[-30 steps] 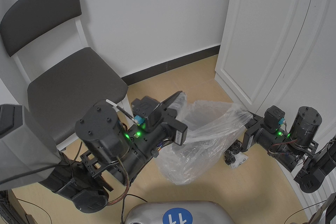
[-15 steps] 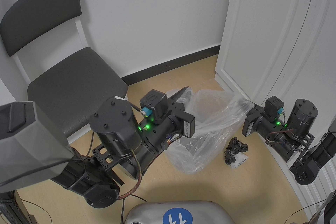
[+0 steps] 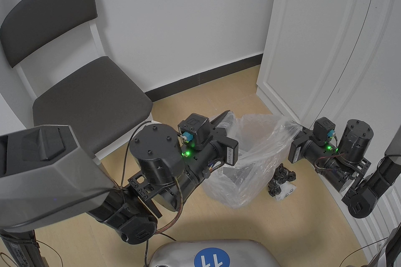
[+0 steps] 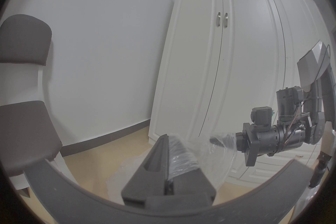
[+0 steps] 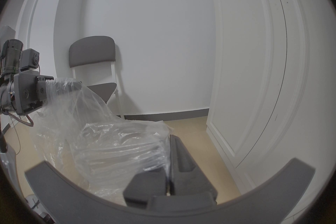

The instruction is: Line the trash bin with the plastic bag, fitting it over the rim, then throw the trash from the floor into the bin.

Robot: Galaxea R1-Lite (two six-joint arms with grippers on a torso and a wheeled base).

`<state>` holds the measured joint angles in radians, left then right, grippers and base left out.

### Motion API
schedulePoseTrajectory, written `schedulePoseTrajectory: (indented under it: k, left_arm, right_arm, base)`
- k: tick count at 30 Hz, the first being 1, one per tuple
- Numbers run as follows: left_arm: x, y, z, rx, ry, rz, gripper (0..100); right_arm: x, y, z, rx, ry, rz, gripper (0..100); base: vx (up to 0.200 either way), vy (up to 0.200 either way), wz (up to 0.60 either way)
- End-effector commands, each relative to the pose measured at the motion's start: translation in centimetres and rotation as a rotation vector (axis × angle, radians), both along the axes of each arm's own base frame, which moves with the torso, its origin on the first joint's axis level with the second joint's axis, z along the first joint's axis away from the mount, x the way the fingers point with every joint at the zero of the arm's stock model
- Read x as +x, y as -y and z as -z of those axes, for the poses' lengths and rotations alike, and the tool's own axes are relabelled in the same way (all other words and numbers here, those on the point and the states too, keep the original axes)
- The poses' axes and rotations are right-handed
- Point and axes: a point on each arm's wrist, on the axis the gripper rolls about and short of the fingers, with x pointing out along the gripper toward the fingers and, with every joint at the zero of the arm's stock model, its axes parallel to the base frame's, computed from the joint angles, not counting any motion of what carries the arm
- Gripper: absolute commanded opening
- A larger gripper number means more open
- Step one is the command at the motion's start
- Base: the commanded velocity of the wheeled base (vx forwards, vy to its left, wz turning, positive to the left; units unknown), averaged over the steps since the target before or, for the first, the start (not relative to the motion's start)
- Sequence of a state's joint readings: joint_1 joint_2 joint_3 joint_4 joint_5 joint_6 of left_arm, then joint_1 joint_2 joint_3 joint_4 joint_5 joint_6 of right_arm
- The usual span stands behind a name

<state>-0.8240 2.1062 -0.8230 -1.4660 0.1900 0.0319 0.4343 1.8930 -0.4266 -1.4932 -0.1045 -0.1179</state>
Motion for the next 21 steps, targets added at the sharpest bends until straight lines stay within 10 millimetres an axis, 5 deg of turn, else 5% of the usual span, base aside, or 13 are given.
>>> schedulePoseTrajectory:
  k: [1, 11, 21]
  left_arm:
    - [0.4, 0.2, 0.9, 0.015, -0.016, -0.003, 0]
    - [1.2, 1.0, 2.8, 0.039, -0.042, -0.006, 0]
    - [4.2, 0.5, 4.1, 0.040, -0.046, -0.066, 0]
  right_arm:
    - [0.6, 0.0, 1.0, -0.011, -0.024, 0.006, 0]
    - [1.3, 0.1, 2.4, -0.031, -0.071, 0.015, 0]
    - [2.7, 1.2, 3.8, -0.042, -0.108, 0.035, 0]
  base:
    - [0.000, 0.000, 0.00]
    - [0.000, 0.000, 0.00]
    - [0.000, 0.000, 0.00]
